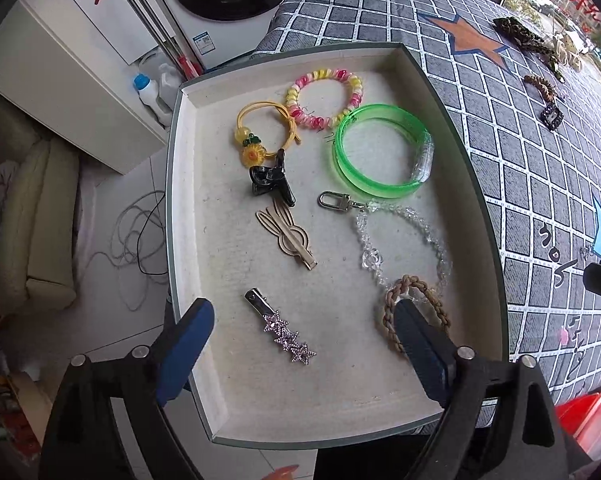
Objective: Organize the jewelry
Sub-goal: 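Move the left tool to the black rhinestone clip while the right nears the silver charm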
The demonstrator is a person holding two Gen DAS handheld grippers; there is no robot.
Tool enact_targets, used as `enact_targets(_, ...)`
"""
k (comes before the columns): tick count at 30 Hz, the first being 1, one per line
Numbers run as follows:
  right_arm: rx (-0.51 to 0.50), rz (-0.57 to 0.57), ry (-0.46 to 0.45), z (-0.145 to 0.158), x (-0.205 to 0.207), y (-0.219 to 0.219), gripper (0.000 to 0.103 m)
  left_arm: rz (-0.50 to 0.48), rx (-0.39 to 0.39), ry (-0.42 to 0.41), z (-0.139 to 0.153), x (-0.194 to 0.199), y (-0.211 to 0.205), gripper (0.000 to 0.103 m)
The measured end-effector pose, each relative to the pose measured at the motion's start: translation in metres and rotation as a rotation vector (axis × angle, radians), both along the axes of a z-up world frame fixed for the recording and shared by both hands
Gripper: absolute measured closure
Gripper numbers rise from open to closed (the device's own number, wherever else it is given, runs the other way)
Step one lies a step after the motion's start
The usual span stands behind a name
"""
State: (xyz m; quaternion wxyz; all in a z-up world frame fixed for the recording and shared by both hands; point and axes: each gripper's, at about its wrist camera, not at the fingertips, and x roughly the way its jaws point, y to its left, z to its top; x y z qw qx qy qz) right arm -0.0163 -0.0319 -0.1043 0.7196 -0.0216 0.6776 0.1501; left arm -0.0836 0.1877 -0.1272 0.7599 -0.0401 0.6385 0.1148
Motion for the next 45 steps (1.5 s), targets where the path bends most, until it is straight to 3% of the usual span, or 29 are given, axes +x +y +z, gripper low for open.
enact_targets(4,-0.007,-0.095,0.004,-0.002,0.000,-0.035,0.024,-0.055,0.000,-0.012,0.006,0.006,-0.015,0.000)
enact_targets(9,-0.014,-0.203,0.025,-0.008,-0.002,-0.075,0.023,-0.125,-0.010,-0.031,0.021,0.022,-0.042,0.000)
enact_targets(17,-0.030,-0.279,0.052,-0.019,-0.011,-0.113,0.023,-0.231,-0.018,-0.040,0.036,0.057,-0.097,0.000)
enact_targets(29,-0.019,-0.252,0.012,-0.020,-0.009,-0.127,0.023,-0.333,-0.063,-0.039,0.026,0.111,-0.161,0.000)
enact_targets(40,0.002,-0.199,-0.040,-0.037,0.018,-0.103,0.023,-0.341,-0.108,-0.070,0.009,0.176,-0.193,0.000)
enact_targets(45,0.000,-0.157,-0.071,-0.043,0.027,-0.088,0.030,-0.374,-0.109,-0.094,0.002,0.202,-0.210,0.000)
